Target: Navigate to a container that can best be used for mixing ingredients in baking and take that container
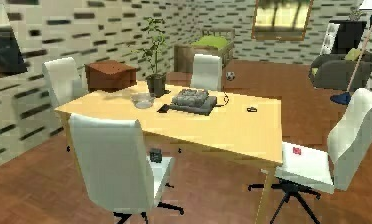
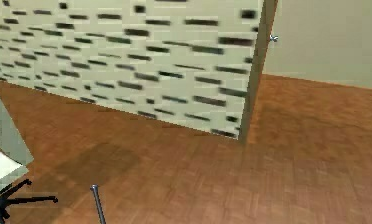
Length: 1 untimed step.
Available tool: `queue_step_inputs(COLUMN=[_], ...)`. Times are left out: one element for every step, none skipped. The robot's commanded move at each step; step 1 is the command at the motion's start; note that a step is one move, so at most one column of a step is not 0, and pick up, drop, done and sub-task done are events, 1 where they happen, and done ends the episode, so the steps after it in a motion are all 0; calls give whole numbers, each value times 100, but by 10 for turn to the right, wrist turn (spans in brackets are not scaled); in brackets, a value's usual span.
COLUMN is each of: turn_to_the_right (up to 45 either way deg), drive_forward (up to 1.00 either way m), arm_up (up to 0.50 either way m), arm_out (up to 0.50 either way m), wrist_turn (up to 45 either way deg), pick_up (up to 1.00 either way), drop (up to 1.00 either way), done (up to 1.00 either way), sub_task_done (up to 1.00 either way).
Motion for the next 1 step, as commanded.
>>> queue_step_inputs(turn_to_the_right=[0], drive_forward=[45], arm_up=[0], arm_out=[0], wrist_turn=[0], pick_up=[0], drop=[0], done=[0], sub_task_done=[0])
